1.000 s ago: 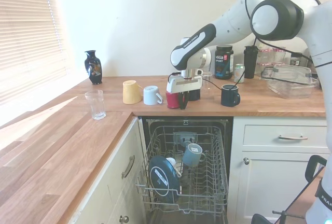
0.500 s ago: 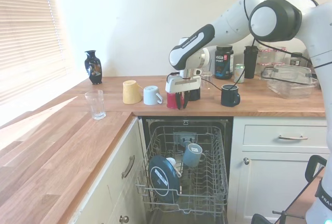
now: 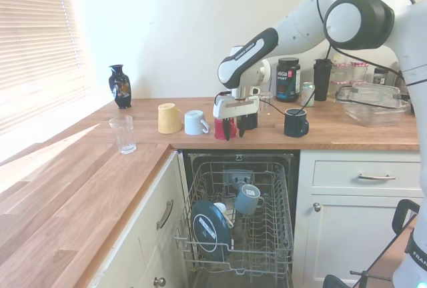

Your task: Unload a mug from dishwasher

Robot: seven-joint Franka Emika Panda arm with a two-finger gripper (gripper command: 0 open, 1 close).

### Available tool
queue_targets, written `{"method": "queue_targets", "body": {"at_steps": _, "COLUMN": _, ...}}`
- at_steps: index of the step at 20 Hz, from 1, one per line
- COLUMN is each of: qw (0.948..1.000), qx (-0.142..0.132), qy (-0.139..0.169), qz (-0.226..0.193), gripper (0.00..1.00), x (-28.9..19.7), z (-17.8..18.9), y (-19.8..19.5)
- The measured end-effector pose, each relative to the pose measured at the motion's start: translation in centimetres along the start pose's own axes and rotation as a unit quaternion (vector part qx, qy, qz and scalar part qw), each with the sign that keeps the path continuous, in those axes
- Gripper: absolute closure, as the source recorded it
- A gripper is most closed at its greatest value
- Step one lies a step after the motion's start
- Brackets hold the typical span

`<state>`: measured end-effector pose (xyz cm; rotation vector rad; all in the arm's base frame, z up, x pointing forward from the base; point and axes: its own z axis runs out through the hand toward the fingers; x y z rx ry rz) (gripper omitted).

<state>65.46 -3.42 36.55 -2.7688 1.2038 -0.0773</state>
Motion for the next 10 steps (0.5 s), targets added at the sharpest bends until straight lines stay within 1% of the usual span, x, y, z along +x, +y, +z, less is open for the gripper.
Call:
{"method": "queue_targets", "body": {"at_steps": 3, "qw": 0.9998, "qx": 0.01, "qy": 0.015, "qz": -0.004, "gripper": 0.0, "x": -2.4, "z": -4.1, "y": 0.7}}
{"method": "queue_targets", "body": {"at_steps": 5, "qw": 0.9996, "qx": 0.012, "qy": 0.02, "qz": -0.013, "gripper": 0.0, "x": -4.8, "z": -5.9, "y": 1.2}}
{"method": "queue_targets", "body": {"at_steps": 7, "qw": 0.9993, "qx": 0.0, "qy": 0.029, "qz": -0.026, "gripper": 0.0, "x": -7.4, "z": -6.3, "y": 1.8}}
{"method": "queue_targets", "body": {"at_steps": 10, "qw": 0.9984, "qx": -0.02, "qy": 0.04, "qz": -0.035, "gripper": 0.0, "x": -10.9, "z": -3.9, "y": 3.2}}
